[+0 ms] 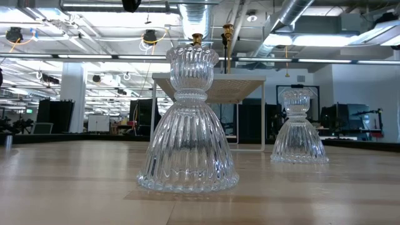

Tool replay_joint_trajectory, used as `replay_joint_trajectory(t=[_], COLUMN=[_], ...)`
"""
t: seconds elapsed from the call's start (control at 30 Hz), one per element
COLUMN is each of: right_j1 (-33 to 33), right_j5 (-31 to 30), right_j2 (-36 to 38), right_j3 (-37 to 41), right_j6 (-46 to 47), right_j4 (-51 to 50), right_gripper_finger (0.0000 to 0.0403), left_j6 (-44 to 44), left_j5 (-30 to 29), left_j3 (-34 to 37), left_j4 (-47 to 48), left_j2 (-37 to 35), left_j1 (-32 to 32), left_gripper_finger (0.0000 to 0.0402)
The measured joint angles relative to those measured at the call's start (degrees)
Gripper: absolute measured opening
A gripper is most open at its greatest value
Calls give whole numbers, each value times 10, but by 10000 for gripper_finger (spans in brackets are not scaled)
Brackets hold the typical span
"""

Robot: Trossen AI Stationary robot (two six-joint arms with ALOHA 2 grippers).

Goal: Pick & Place candle stick holders
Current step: Put the right transparent candle holder on the shelf

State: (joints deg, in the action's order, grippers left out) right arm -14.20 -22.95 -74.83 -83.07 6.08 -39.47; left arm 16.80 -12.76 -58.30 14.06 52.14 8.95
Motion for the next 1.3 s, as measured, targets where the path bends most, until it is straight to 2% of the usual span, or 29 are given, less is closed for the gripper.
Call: replay_joint_trajectory(t=[0.17,0.33,0.47,0.6,0.77,1.0,1.3], right_j1=[60,72,72,72,87,92,92], right_j5=[65,71,81,86,125,128,110], right_j2=[2,19,76,152,239,313,329], right_j3=[0,31,124,244,374,504,615], right_j6=[-7,-3,26,43,68,137,195], right_j4=[-27,-44,34,176,304,334,387], right_gripper_finger=[0,0,0,0,0,0,0], left_j6=[0,-11,-29,-30,-30,-30,-30], left_j5=[0,0,0,0,0,0,0], left_j3=[0,0,0,0,0,0,0], left_j4=[0,0,0,0,0,0,0], left_j2=[0,0,0,0,0,0,0], left_j1=[0,0,0,0,0,0,0], left_gripper_finger=[11,11,11,11,11,11,11])
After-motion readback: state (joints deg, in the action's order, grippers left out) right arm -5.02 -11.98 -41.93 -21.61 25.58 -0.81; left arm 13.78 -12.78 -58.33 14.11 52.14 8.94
